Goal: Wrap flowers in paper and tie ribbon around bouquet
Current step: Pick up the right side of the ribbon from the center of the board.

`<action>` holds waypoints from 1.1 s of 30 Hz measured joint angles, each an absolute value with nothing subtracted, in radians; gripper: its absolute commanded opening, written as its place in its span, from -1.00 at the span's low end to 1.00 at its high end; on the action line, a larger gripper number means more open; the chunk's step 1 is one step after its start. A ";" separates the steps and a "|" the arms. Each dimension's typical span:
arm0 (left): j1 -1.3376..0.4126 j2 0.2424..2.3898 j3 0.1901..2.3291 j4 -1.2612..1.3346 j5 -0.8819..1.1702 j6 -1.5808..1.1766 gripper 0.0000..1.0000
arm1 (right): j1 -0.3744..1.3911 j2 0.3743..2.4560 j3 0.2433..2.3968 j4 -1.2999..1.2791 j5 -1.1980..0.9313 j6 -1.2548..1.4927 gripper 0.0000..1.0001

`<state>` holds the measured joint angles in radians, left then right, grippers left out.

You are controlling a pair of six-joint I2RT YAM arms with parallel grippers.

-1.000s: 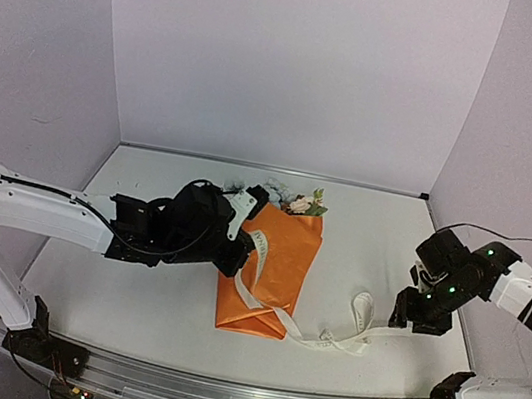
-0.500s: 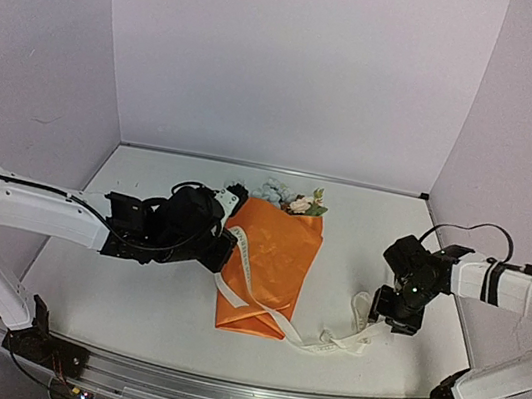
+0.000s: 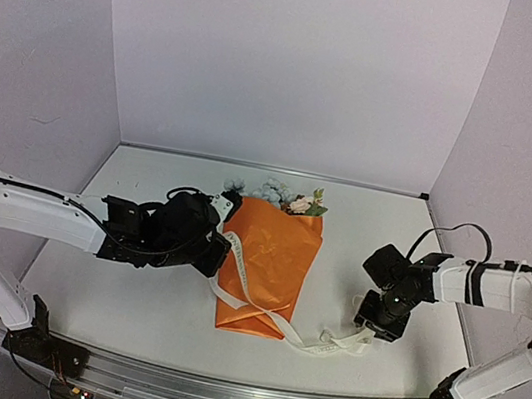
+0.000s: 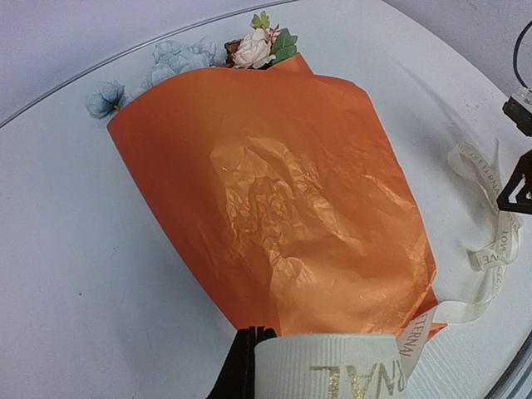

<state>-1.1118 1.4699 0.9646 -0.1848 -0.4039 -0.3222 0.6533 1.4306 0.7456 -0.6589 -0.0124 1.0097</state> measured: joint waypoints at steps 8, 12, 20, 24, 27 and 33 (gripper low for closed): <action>-1.111 1.459 0.956 -0.185 -0.407 -0.322 -1.00 | 0.693 1.445 0.743 -0.620 -0.015 1.077 -0.53; -1.111 1.449 0.947 -0.184 -0.411 -0.322 -1.00 | 0.698 1.437 0.721 -0.614 -0.015 1.095 -0.71; -1.111 1.437 0.940 -0.184 -0.416 -0.323 -1.00 | 0.702 1.349 0.682 -0.626 -0.013 1.105 -1.00; -1.110 1.434 0.933 -0.186 -0.428 -0.331 -1.00 | 0.702 1.305 0.673 -0.648 -0.008 1.104 -1.00; -1.108 1.432 0.933 -0.200 -0.473 -0.355 -1.00 | 0.702 1.261 0.674 -0.678 0.014 1.089 -1.00; -1.071 1.413 0.934 -0.332 -0.656 -0.477 -1.00 | 0.650 1.137 0.759 -0.888 0.117 0.962 -1.00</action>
<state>-1.0705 1.4133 0.9335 -0.3317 -0.6555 -0.4769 0.6505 1.1370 0.7589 -0.8885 0.1167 0.9619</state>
